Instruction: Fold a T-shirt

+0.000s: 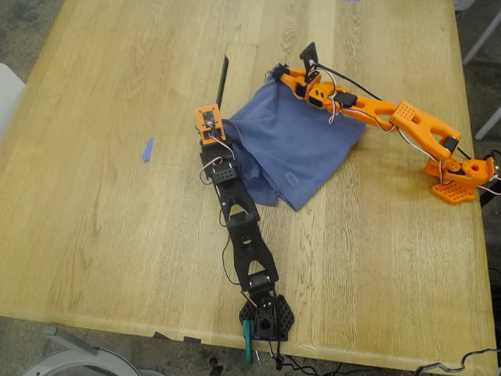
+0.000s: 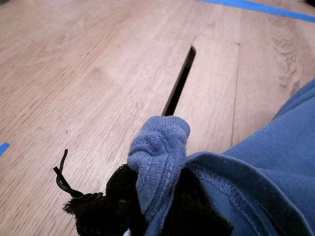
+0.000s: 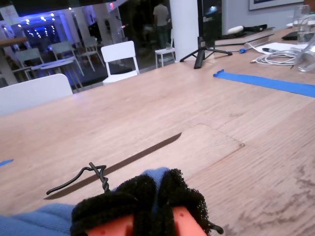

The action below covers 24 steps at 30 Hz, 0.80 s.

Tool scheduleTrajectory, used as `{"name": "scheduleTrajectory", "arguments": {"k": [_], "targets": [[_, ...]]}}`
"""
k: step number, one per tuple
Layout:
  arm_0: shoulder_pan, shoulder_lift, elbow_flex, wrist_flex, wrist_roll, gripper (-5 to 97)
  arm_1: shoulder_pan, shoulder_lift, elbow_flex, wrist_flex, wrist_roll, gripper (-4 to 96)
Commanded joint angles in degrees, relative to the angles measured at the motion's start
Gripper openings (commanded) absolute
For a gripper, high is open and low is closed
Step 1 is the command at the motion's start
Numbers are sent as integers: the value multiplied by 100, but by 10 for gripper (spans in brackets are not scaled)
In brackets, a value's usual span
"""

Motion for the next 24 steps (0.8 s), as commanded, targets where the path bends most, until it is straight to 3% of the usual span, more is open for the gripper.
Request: {"name": "scheduleTrajectory", "arguments": {"k": [1, 11, 24], "targets": [[-176, 1679, -589, 606, -26, -2, 483, 62, -1266, 861, 26, 1], [79, 2821, -554, 2742, -158, -2, 492, 844, -1608, 3489, 0, 1], [501, 4122, 149, 4553, -193, -2, 510, 2215, -1608, 7137, -62, 1]]}}
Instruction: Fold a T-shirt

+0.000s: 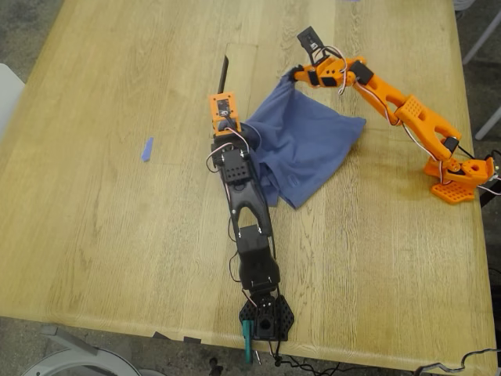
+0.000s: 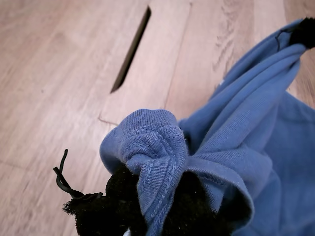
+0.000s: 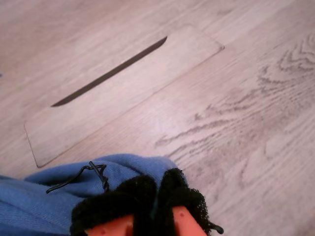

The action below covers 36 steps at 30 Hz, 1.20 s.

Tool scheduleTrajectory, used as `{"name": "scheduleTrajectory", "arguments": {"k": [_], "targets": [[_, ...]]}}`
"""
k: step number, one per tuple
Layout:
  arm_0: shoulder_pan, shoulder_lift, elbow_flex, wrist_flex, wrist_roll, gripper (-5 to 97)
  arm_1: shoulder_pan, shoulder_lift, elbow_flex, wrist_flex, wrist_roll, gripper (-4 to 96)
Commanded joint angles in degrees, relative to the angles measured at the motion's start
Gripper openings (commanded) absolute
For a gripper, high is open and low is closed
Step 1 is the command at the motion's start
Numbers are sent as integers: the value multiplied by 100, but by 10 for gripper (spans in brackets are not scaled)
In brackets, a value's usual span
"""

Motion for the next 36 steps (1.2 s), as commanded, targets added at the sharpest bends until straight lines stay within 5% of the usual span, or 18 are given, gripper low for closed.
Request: {"name": "scheduleTrajectory", "arguments": {"k": [1, 12, 16, 27, 36], "targets": [[-79, 1450, -97, 536, -70, -2, 448, 703, -308, 729, -62, 1], [809, 1986, 97, 1600, -158, -2, 272, 1652, -299, 3138, -79, 1], [1178, 2197, 185, 2101, -264, -1, 202, 2180, 369, 3138, -44, 1], [1688, 3287, 1573, 2725, -404, -1, -149, 4447, 4201, 3085, -9, 1], [2215, 3524, 2918, 1195, -413, -1, -431, 6311, 8086, 1371, 26, 1]]}}
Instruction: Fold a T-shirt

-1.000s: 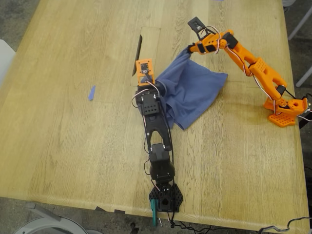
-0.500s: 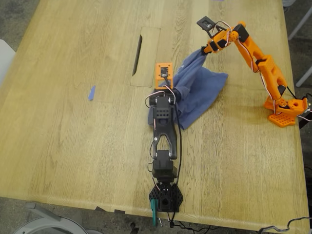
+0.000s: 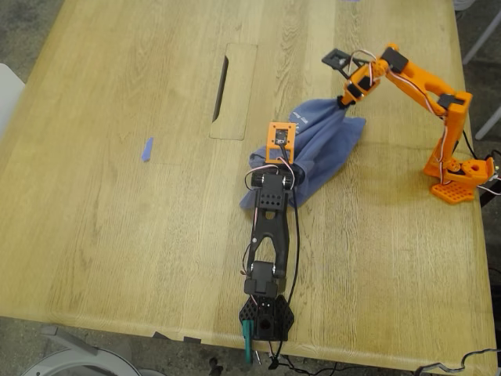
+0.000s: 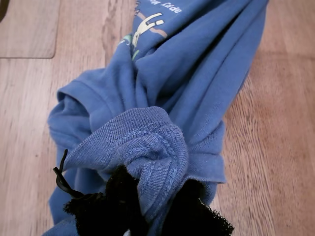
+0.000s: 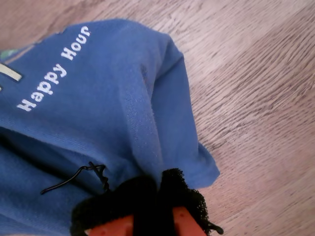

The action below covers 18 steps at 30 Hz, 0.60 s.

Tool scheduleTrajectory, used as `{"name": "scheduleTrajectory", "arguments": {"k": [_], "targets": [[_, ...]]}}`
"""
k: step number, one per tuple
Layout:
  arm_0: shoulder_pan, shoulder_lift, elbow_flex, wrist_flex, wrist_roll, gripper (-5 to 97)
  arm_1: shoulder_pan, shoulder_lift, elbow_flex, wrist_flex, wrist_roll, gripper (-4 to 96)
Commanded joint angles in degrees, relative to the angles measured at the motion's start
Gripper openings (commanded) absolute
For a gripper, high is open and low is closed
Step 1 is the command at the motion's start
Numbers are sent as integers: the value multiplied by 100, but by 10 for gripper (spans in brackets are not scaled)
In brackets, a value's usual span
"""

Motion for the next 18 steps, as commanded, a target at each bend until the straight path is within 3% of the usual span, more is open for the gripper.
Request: {"name": "scheduleTrajectory", "arguments": {"k": [1, 7, 18], "targets": [[53, 624, 220, -510, -35, -1, -9, 940, 1310, -809, 26, 1], [0, 633, 888, -1213, -26, 0, 88, 1459, 2593, -2004, 9, 1], [677, 1257, 1793, -1143, -79, 0, 9, 2399, 3771, -1758, 35, 1]]}}
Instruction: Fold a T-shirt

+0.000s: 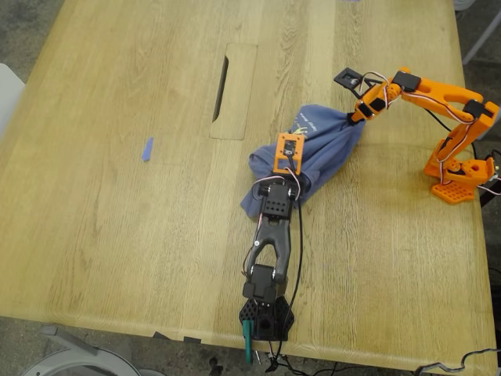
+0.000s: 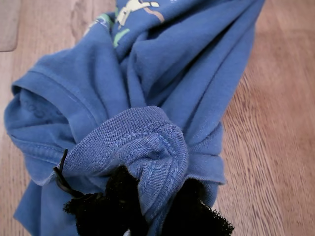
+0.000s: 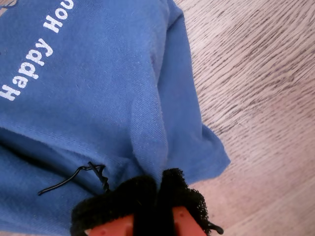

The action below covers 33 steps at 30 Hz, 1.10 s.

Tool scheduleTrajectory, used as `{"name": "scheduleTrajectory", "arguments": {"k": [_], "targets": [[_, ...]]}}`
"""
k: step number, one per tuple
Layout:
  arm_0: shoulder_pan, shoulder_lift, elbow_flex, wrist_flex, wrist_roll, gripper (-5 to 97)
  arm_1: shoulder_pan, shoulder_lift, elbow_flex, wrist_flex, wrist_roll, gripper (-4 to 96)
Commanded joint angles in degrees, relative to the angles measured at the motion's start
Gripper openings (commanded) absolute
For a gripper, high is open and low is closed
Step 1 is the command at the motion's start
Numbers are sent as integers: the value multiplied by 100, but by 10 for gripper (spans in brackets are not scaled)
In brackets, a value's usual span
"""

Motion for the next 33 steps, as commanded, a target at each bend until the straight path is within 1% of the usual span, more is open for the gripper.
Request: {"name": "scheduleTrajectory", "arguments": {"k": [1, 9, 17, 19, 20, 22, 23, 25, 26, 27, 28, 30, 33], "targets": [[193, 800, 79, 220, -79, 0, 18, 510, 141, 237, 35, 1], [914, 1125, 501, 404, -141, 0, -88, 1301, 1063, 431, 79, 1], [1169, 1134, 1063, 79, -158, 3, -176, 1740, 2180, -404, 88, 1], [1090, 1143, 1178, 53, -176, 35, -202, 1828, 2399, -571, 79, 1], [1046, 1151, 1213, 53, -202, 69, -220, 1881, 2479, -589, 97, 28], [967, 1151, 1257, 53, -352, 186, -237, 2013, 2654, -650, 149, 151], [932, 1151, 1266, 53, -404, 267, -237, 2083, 2725, -659, 176, 180], [923, 1143, 1292, -70, -615, 483, -246, 2250, 2918, -800, 193, 245], [923, 1143, 1301, -158, -738, 565, -246, 2364, 3023, -809, 193, 282], [923, 1143, 1301, -176, -809, 625, -237, 2505, 3146, -826, 193, 323], [932, 1134, 1301, -176, -844, 672, -255, 2663, 3278, -853, 202, 357], [967, 1116, 1327, -176, -949, 759, -290, 2936, 3524, -923, 237, 382], [940, 1081, 1301, -62, -1037, 813, -272, 3146, 3639, -1037, 343, 382]]}}
